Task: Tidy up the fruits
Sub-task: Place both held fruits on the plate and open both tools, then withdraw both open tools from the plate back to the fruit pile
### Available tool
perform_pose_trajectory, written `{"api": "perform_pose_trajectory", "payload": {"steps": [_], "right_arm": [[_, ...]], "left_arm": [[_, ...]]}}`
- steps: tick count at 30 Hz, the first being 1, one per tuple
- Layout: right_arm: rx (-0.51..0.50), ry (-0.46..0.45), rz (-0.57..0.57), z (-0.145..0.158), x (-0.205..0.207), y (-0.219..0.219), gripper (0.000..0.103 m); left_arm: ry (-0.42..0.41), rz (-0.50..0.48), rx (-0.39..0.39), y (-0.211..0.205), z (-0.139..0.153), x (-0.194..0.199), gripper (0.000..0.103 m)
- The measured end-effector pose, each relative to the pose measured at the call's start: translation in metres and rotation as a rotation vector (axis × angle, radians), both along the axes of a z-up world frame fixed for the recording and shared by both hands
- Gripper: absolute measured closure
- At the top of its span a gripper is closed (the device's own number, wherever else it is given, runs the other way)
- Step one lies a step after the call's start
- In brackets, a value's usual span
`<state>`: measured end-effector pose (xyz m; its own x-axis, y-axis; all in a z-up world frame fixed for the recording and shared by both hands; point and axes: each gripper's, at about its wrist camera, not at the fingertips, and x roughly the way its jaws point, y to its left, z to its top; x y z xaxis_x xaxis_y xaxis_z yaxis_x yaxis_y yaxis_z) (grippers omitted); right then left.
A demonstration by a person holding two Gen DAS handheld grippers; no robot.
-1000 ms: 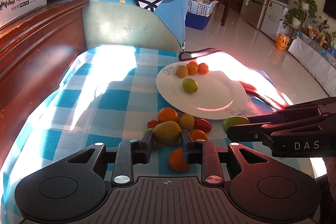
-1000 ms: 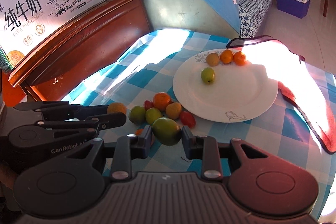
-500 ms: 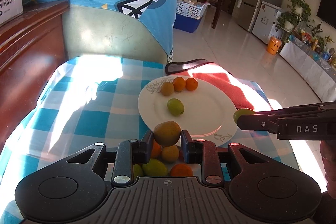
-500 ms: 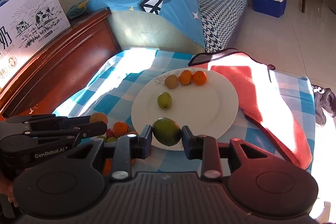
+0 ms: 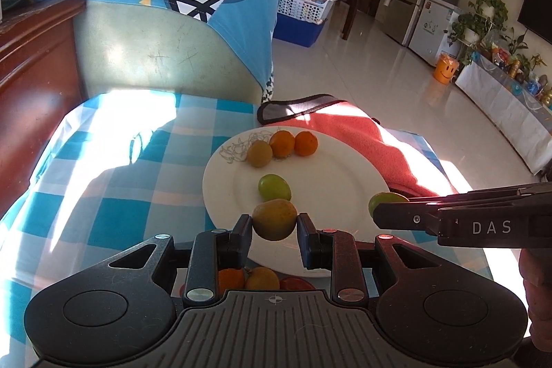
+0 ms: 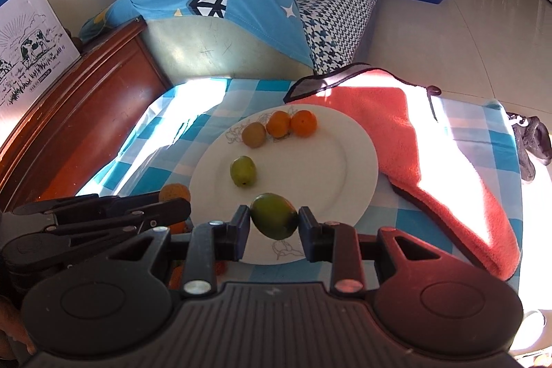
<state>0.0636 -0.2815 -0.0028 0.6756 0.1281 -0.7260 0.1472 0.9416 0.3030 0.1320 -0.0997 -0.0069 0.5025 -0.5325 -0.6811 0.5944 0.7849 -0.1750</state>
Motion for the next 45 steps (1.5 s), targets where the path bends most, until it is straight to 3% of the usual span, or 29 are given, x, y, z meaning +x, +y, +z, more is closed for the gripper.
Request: {"api": "perform_pose_trajectory", "payload": {"steps": [14, 23, 30, 45], "right_arm": [[-0.01, 0.054, -0.03, -0.022, 0.023, -0.004, 0.072], [0.01, 0.038, -0.06, -0.021, 0.023, -0.006, 0.069], [0.019, 0.029, -0.053, -0.016, 0.022, -0.004, 0.069], [0.02, 0.036, 0.028, -0.015, 0.01, 0.012, 0.069]], "left_arm": [[0.038, -0.003, 0.039, -0.02, -0.02, 0.018, 0.077], [0.006, 0.018, 0.009, -0.016, -0.008, 0.012, 0.07], [0.017, 0.053, -0.008, 0.005, 0.001, 0.014, 0.064], [0.044, 0.093, 0.017, 0.046, 0.002, 0.003, 0.063]]}}
